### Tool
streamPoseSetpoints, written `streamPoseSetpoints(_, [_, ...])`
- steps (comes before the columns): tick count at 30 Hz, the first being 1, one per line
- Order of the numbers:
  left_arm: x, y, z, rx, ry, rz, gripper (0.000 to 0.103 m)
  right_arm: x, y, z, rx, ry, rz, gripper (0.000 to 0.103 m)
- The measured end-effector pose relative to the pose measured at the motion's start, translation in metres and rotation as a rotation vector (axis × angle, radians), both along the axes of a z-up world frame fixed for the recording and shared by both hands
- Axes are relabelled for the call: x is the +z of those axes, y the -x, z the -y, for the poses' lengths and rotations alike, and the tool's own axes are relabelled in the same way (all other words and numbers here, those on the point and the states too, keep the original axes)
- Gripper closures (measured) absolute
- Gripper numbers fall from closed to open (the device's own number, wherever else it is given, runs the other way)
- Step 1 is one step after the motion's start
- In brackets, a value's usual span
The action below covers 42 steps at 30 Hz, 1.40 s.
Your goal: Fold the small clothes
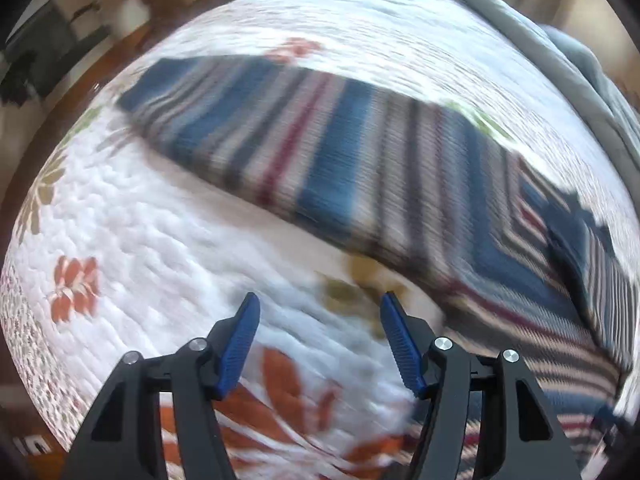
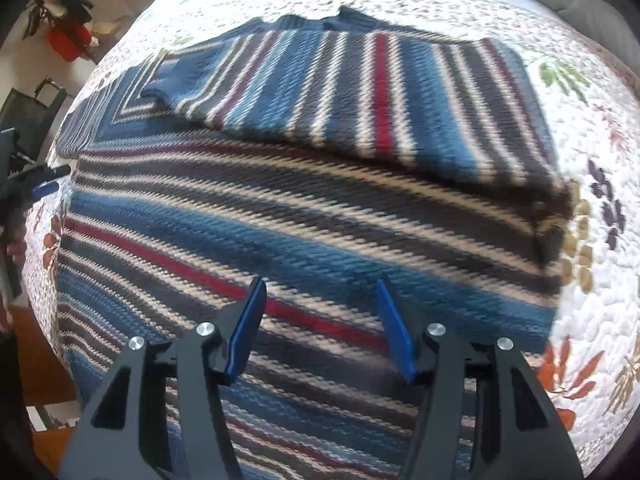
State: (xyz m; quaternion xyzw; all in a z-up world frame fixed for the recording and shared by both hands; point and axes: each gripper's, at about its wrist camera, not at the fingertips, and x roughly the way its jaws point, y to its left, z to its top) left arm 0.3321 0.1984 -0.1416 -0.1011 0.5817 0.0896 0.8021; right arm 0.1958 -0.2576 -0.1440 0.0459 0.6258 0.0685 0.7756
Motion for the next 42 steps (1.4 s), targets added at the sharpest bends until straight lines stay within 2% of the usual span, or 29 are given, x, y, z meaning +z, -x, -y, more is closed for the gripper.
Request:
streamPoseSetpoints(6, [0.005, -0.042, -0.078, 0.169, 0.031, 0.073, 0.04, -0.015, -0.004, -0.005, 0.008, 0.004, -0.016, 0.045])
streamPoseSetpoints(11, [-0.002, -0.077, -0.129, 0.274, 0.11, 0.112, 0.04, -0.023, -0.012, -0.014, 0.039, 0.036, -0.009, 0.039])
streamPoseSetpoints(13, [-0.01, -0.087, -0.143, 0.315, 0.174, 0.124, 0.04, -0.027, -0.013, -0.022, 0.065, 0.065, 0.004, 0.037])
streamPoseSetpoints(16, [-0.033, -0.092, -0.167, 0.417, 0.32, 0.144, 0.039, -0.03, -0.012, -0.028, 0.099, 0.088, 0.024, 0.035])
streamPoseSetpoints(18, [-0.035, -0.092, -0.175, 0.465, 0.37, 0.17, 0.039, -0.031, -0.012, -0.029, 0.108, 0.083, 0.031, 0.035])
streamPoseSetpoints(20, [-0.032, -0.095, -0.183, 0.49, 0.386, 0.213, 0.039, -0.032, -0.012, -0.027, 0.106, 0.067, 0.031, 0.034])
streamPoseSetpoints(22, [-0.033, -0.1, -0.188, 0.491, 0.405, 0.226, 0.039, -0.033, -0.012, -0.024, 0.106, 0.058, 0.033, 0.034])
streamPoseSetpoints(24, [-0.039, -0.108, -0.189, 0.489, 0.408, 0.198, 0.041, -0.035, -0.013, -0.024, 0.111, 0.063, 0.036, 0.032])
streamPoseSetpoints(26, [-0.04, -0.114, -0.185, 0.472, 0.375, 0.189, 0.054, -0.037, -0.013, -0.023, 0.116, 0.07, 0.04, 0.03])
streamPoseSetpoints(29, [-0.041, -0.117, -0.182, 0.449, 0.386, 0.183, 0.089, -0.039, -0.015, -0.032, 0.125, 0.092, 0.044, 0.026])
streamPoseSetpoints(32, [-0.04, -0.114, -0.181, 0.457, 0.402, 0.194, 0.09, -0.041, -0.018, -0.04, 0.126, 0.102, 0.045, 0.026])
streamPoseSetpoints(35, [-0.026, -0.109, -0.171, 0.448, 0.345, 0.237, 0.091, -0.042, -0.02, -0.038, 0.118, 0.088, 0.043, 0.026])
streamPoseSetpoints(39, [0.01, -0.112, -0.121, 0.267, 0.174, 0.306, 0.091, -0.039, -0.019, -0.037, 0.116, 0.085, 0.048, 0.027])
streamPoseSetpoints(42, [0.032, -0.109, -0.071, 0.11, 0.117, 0.354, 0.091, -0.036, -0.017, -0.032, 0.106, 0.065, 0.048, 0.027])
